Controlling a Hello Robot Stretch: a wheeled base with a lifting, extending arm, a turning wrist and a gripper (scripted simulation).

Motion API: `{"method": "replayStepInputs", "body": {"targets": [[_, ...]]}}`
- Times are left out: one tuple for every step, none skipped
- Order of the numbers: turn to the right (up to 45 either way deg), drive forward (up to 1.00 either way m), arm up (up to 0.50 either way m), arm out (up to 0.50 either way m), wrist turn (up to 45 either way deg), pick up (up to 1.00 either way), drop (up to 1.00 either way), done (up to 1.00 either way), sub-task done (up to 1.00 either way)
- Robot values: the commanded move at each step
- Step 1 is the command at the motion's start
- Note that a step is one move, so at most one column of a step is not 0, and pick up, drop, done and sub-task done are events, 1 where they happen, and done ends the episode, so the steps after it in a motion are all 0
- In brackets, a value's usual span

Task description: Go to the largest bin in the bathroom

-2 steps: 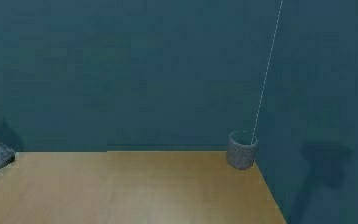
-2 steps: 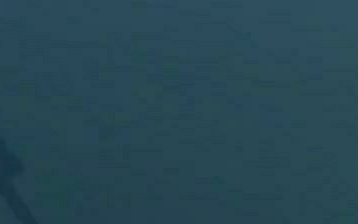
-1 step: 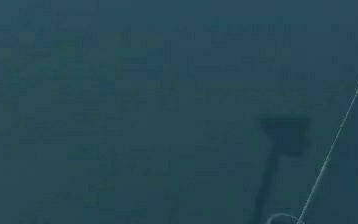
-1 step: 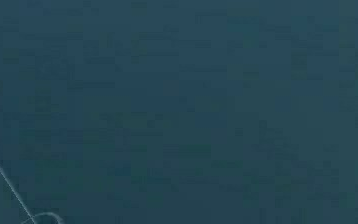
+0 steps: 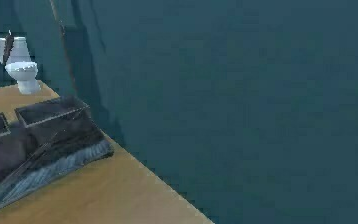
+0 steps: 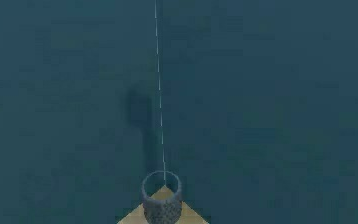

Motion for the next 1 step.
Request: {"method": "replayStepInputs", "body": {"targets": [[-45.0,0.00,0.00,0.00,0.0,0.00,0.00,0.00,0.00]]}}
